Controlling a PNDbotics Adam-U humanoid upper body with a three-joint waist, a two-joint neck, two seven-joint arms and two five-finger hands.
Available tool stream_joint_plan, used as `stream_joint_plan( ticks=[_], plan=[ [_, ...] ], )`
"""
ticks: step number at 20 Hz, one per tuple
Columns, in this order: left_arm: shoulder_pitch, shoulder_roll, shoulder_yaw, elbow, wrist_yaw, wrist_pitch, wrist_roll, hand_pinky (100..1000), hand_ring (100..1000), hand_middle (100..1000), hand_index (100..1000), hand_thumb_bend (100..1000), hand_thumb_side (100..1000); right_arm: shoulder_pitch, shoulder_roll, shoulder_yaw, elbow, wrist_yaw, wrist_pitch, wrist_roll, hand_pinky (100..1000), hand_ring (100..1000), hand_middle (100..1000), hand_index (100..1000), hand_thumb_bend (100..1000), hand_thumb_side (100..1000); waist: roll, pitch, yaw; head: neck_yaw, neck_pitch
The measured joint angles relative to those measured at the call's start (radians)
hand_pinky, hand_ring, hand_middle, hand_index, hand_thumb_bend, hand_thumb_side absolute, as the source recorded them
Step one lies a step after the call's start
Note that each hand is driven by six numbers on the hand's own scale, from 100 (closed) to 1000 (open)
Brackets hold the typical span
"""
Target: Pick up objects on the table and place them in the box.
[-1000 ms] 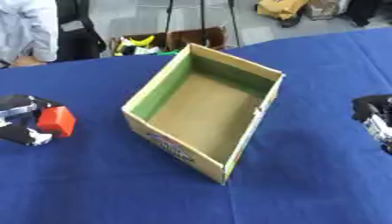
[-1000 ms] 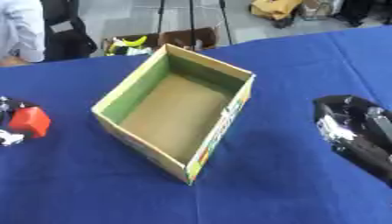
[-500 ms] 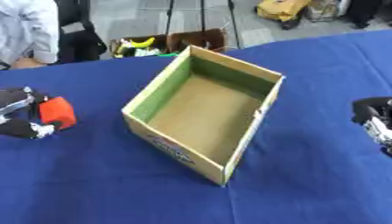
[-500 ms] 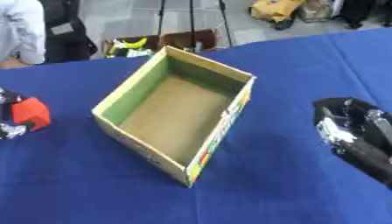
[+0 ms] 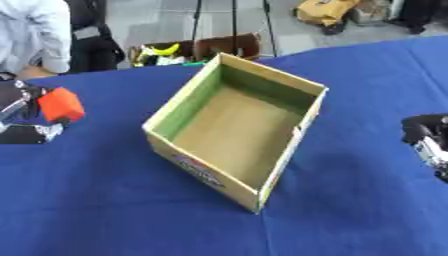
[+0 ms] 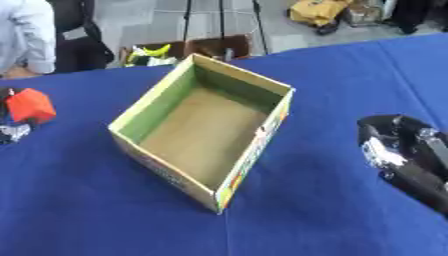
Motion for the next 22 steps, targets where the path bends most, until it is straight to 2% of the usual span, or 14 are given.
stream_joint_plan(
  ticks=[1,2,6,12,22],
  plan=[
    [0.0,0.0,0.0,-0.016,0.003,0.004,0.006,118,373,333,513,100,796,0.0,0.0,0.0,0.0,0.0,0.0,0.0,840,832,553,743,107,529,0.0,-0.001,0.001,0.0,0.0],
    [0.0,0.0,0.0,-0.032,0.006,0.008,0.009,117,373,332,513,100,590,0.0,0.0,0.0,0.0,0.0,0.0,0.0,840,832,553,743,103,522,0.0,-0.002,0.002,0.0,0.0],
    [-0.015,0.0,-0.01,-0.122,0.036,0.016,0.008,117,366,329,513,100,585,0.001,0.001,0.0,0.0,0.0,0.0,0.0,840,832,553,744,103,521,0.0,-0.008,0.003,0.0,0.002],
    [-0.086,-0.027,-0.055,-0.271,0.105,0.047,-0.04,113,356,322,513,100,586,0.008,0.003,0.0,-0.001,0.0,0.002,0.003,840,832,552,744,100,517,0.003,-0.018,-0.004,0.002,0.015],
    [-0.237,-0.173,-0.13,-0.316,0.093,0.064,-0.128,108,347,314,509,100,583,0.009,0.018,0.013,-0.006,0.0,0.005,0.018,841,832,552,744,100,513,0.008,-0.026,-0.025,0.02,0.027]
  ],
)
